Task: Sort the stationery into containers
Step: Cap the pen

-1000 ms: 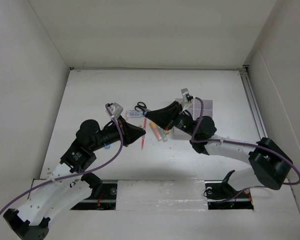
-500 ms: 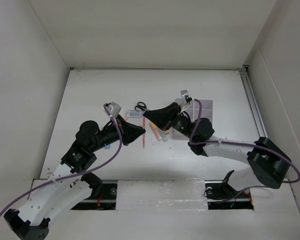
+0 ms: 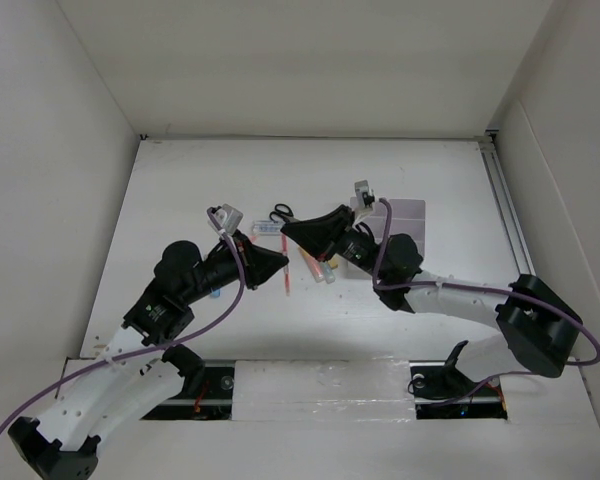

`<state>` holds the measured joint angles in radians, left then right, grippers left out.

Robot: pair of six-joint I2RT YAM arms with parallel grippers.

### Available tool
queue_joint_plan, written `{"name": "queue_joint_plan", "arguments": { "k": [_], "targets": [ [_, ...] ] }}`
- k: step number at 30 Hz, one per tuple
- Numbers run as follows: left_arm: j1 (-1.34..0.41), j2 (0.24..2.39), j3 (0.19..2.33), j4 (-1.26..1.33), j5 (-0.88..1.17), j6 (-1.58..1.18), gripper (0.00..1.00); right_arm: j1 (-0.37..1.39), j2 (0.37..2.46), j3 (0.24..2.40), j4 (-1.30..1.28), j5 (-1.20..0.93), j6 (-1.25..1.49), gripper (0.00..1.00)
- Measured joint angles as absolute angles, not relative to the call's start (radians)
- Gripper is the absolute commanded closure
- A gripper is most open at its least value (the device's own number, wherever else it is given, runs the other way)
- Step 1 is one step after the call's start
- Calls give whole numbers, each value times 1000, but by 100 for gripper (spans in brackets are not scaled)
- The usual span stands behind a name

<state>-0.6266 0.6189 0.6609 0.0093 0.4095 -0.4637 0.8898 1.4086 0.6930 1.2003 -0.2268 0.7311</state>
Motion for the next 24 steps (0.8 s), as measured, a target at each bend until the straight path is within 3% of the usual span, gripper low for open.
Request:
{"name": "queue_joint_plan", "arguments": {
  "k": [24],
  "targets": [
    [-627,635,663,-80,339,-414,100,905,1384,704,1023,-189,621,100]
  ]
}}
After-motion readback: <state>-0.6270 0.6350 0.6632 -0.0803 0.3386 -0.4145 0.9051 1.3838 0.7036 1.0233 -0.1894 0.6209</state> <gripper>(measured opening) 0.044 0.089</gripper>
